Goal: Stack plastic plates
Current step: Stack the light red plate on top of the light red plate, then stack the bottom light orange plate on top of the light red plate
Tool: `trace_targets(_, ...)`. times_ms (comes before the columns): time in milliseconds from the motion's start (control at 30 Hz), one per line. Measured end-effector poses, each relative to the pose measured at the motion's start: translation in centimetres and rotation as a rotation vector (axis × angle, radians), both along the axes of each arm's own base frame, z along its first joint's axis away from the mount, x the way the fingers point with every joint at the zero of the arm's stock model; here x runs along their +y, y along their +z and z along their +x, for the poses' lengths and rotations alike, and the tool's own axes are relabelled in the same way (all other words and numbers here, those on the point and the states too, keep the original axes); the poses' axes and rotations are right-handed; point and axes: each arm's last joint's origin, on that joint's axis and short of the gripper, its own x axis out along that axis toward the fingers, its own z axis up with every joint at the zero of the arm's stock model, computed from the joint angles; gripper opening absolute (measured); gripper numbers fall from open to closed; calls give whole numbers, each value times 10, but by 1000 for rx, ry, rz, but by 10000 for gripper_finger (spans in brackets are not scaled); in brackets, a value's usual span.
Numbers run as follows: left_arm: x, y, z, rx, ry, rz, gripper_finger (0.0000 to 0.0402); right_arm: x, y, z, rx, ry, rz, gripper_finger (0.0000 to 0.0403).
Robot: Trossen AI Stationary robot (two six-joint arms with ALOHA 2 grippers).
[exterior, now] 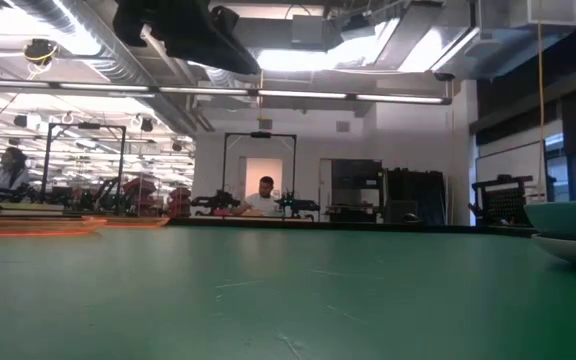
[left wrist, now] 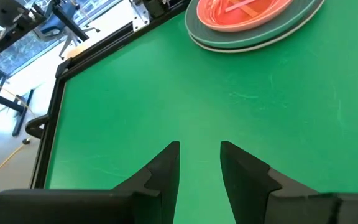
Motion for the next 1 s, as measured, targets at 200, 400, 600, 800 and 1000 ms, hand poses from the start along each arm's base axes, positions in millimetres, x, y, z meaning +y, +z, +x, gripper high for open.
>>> trace_targets(200, 0, -1, -1, 14, 1, 0, 110, 11, -14, 10, 12, 0, -58, 3)
trace_targets(400, 0, -1, -1, 16, 1, 0, 110, 15, -32, 23, 94, 17, -76, 3)
trace_targets(600, 0, -1, -1, 16, 1, -1, 110, 15, -40, 32, 110, 25, -85, 25)
trace_targets(800, 0, -1, -1, 16, 0, -1, 110, 18, -39, 34, 102, 40, -32, 116)
trace_targets(1000, 0, -2, -1, 21, 1, 0, 110, 9, -39, 41, 106, 64, 22, 180)
